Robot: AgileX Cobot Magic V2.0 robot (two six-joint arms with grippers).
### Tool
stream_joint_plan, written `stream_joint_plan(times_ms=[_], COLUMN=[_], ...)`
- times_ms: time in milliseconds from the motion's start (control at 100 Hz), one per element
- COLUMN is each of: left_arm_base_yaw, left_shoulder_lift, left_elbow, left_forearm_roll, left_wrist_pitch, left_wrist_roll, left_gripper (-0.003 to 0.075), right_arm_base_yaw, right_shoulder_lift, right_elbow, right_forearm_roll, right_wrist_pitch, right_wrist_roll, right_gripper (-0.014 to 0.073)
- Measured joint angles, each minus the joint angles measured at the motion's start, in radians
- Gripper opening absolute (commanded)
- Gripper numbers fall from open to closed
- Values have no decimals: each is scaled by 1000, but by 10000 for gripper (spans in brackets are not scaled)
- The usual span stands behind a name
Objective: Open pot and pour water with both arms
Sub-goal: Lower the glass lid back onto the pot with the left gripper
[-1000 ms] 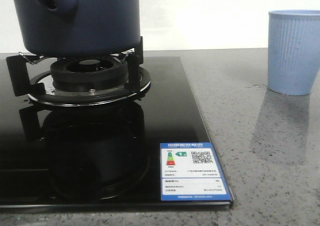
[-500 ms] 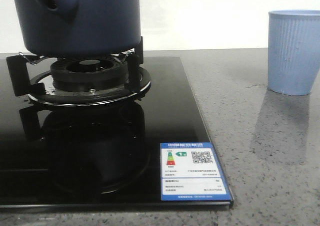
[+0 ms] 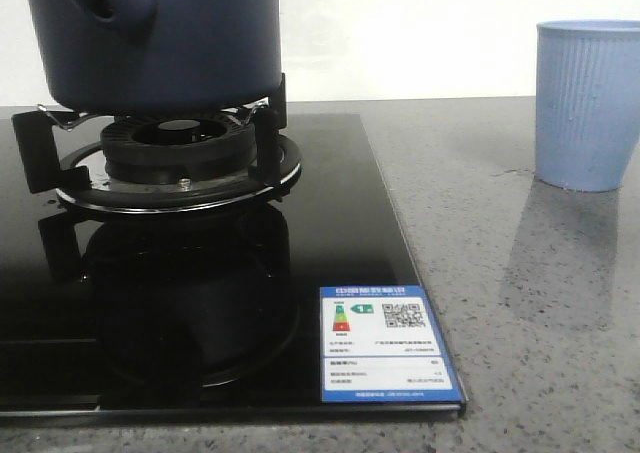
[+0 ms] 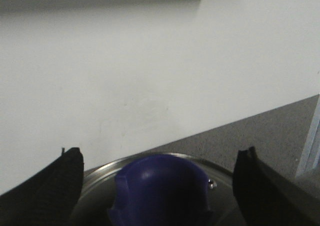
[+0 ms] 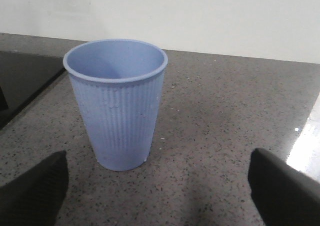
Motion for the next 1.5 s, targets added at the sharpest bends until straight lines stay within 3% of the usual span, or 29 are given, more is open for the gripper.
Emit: stream_joint_plan(times_ms=[110,210,320,360,470,510,760,880,1140,1500], left_arm_base_yaw=[8,38,90,108,168,191,268,271,271,271], left_shoulder_lift=[-82,-169,-254,-287,-368,-396,-612,-760,-1055,-1125], left_elbow=[0,0,5,13,52,66,256,392,624,701], left_forearm_roll=[0,2,2,2,2,2,4,2,2,0], left_wrist_pitch=[28,67,91,93,112,128,177,164,152,161], left_wrist_roll=[0,0,0,0,0,0,0,0,0,0], left_gripper=[525,461,340,272,66,-19,-16,-16,-16,-16], right_arm_base_yaw=[0,0,0,0,0,0,0,0,0,0], right_shoulder_lift=[0,0,0,0,0,0,-68,-197,-451,-496], right_elbow=[1,0,-36,-51,-102,-119,-113,-22,159,171], right_forearm_roll=[0,0,0,0,0,0,0,-2,-3,-3], right_wrist_pitch=[-49,-114,-127,-131,-145,-147,-163,-171,-34,-29], right_wrist_roll=[0,0,0,0,0,2,57,57,57,59], right_gripper=[648,553,311,178,-67,-64,-64,-64,-64,-64])
